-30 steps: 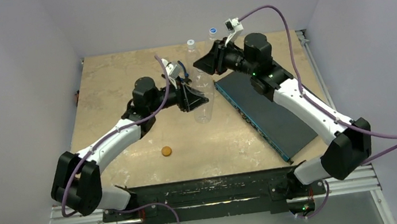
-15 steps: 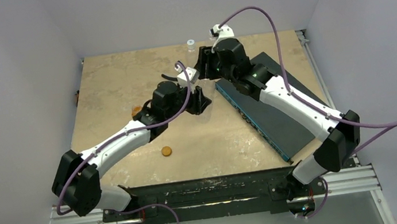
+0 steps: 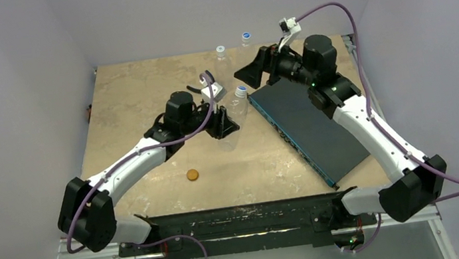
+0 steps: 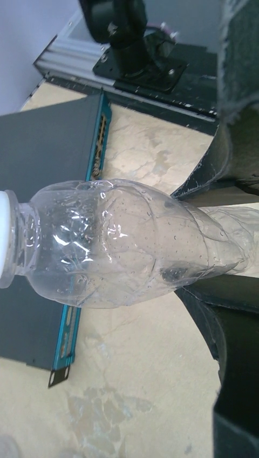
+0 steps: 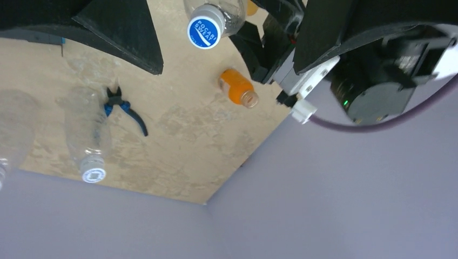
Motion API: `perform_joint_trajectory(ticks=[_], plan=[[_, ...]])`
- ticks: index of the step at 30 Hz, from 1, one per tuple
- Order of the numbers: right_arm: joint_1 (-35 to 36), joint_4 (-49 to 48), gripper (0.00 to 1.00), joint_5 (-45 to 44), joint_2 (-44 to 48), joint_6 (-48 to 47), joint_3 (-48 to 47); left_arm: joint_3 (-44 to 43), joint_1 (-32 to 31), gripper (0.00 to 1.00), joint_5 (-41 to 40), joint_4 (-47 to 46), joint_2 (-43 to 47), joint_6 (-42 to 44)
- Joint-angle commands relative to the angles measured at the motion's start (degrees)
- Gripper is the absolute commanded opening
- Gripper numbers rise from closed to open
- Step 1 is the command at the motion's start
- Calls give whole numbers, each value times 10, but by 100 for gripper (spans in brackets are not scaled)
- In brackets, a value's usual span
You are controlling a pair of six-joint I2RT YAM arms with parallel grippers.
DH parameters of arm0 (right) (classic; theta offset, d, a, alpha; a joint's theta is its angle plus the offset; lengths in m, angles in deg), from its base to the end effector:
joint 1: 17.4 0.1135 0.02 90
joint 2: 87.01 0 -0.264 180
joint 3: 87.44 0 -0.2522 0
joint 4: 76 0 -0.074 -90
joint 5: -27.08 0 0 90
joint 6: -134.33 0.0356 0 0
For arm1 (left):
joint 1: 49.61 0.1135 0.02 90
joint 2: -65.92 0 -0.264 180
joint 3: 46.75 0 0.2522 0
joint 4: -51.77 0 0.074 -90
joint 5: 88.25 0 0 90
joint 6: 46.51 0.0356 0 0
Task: Screw on the bottle caps
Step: Screw the bottle cap onto the plastic bottle.
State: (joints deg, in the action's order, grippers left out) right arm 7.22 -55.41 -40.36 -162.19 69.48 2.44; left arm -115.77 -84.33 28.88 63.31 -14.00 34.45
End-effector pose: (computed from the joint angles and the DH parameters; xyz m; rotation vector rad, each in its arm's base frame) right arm 0.2693 0.1384 0.4232 -0.3047 1.7318 0.9727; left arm 0.2531 -0.1951 0.2854 0.7656 1.8942 -0.9544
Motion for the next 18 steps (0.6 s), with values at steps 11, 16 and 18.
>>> perform_joint_trajectory(ticks=[11,16,18], plan=[[-45,-294,70,404,-2,49,103,42,51,0,260,-71,71,-21],[-44,-336,65,413,-3,79,121,47,51,0,271,-97,71,-40],[-44,-341,63,419,-4,82,125,47,51,0,271,-106,70,-46]])
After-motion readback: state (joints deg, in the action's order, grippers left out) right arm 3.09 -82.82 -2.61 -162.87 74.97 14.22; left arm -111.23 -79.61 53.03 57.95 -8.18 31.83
